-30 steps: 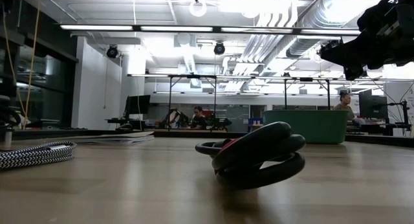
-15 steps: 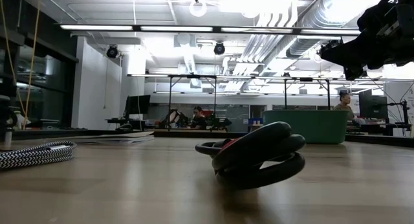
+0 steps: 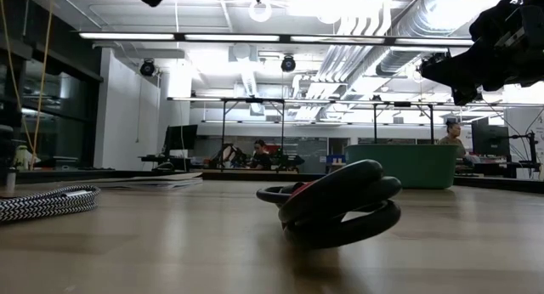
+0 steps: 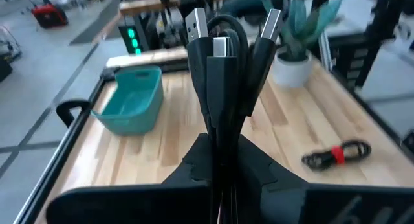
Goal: Pick and place USB-C Cables
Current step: Put the left black charger cable into the green bin
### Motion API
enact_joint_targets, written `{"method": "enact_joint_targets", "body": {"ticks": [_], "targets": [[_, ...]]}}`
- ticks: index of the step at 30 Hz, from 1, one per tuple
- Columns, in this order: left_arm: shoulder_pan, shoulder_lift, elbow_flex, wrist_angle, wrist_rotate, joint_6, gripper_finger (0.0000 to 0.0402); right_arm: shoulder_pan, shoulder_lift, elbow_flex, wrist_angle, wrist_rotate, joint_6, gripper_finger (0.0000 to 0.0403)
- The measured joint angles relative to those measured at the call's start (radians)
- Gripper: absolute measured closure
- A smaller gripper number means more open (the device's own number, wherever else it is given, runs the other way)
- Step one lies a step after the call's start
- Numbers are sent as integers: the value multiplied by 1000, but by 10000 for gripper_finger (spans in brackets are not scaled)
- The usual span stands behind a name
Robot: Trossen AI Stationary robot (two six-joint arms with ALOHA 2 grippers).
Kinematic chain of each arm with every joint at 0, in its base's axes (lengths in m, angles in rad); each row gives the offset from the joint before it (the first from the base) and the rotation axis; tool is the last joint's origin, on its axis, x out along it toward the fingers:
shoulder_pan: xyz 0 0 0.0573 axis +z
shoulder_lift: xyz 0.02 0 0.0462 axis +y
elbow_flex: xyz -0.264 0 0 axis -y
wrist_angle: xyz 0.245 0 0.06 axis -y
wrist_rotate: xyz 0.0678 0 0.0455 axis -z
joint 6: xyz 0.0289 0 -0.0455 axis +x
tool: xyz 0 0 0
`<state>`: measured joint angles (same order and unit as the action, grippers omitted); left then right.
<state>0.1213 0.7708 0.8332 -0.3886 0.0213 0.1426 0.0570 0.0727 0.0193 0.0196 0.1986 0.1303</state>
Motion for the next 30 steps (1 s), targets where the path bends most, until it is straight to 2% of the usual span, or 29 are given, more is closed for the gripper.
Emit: {"method": "enact_joint_targets", "body": {"ticks": [5,12,30], "targets": [[91,-51,-101,136,109,-1,395,0,0,0,0,0,0,402],[121,-98,-217,253,120,-17,395,0,0,0,0,0,0,402],[121,-100,-219,337,124,-47,395,0,0,0,0,0,0,402]]}}
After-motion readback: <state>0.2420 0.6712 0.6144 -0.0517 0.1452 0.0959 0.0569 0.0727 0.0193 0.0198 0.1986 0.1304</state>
